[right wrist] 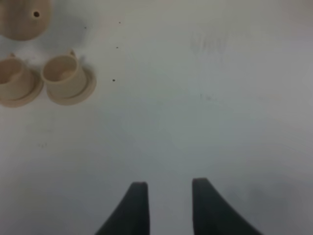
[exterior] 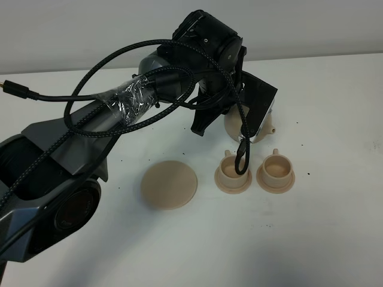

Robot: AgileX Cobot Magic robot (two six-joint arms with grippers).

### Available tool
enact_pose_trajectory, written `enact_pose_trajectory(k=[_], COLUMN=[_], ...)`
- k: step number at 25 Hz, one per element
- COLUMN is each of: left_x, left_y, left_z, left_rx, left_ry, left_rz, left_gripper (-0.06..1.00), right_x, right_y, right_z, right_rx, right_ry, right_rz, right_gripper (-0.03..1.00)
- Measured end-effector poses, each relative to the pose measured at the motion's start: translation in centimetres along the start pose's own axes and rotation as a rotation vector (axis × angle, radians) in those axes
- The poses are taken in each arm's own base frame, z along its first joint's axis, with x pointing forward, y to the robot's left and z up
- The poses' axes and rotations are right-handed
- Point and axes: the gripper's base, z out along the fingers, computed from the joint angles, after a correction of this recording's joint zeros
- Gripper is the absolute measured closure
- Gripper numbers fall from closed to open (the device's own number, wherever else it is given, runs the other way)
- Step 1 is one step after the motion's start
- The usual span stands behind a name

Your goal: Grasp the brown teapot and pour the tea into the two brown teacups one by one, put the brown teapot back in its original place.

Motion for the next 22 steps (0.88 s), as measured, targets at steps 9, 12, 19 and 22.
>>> enact_pose_trajectory(k=[9,12,19,22], left_x=[-0.9,-1.5,-2.3,-2.6], left_y=[0.0,0.1,0.2,0.2], left_z=[-0.2,-0.4,-0.7,-0.8], left_rx=[-0.014,-0.026,-0.046,-0.050], left_ry=[0.009,0.018,0.052,0.064], left_rz=[0.096,0.126,0.204,0.238], left_gripper=[0.82,0.82,0.82,0.82], right_x=[0.0,0.0,0.0,0.0], right_y=[0.0,0.0,0.0,0.0], right_z=[0.0,0.0,0.0,0.0], right_rx=[0.000,0.000,0.000,0.000], right_ry=[0.000,0.000,0.000,0.000], right_rz=[0.000,0.000,0.000,0.000], right_gripper=[0.73,0.73,0.73,0.73])
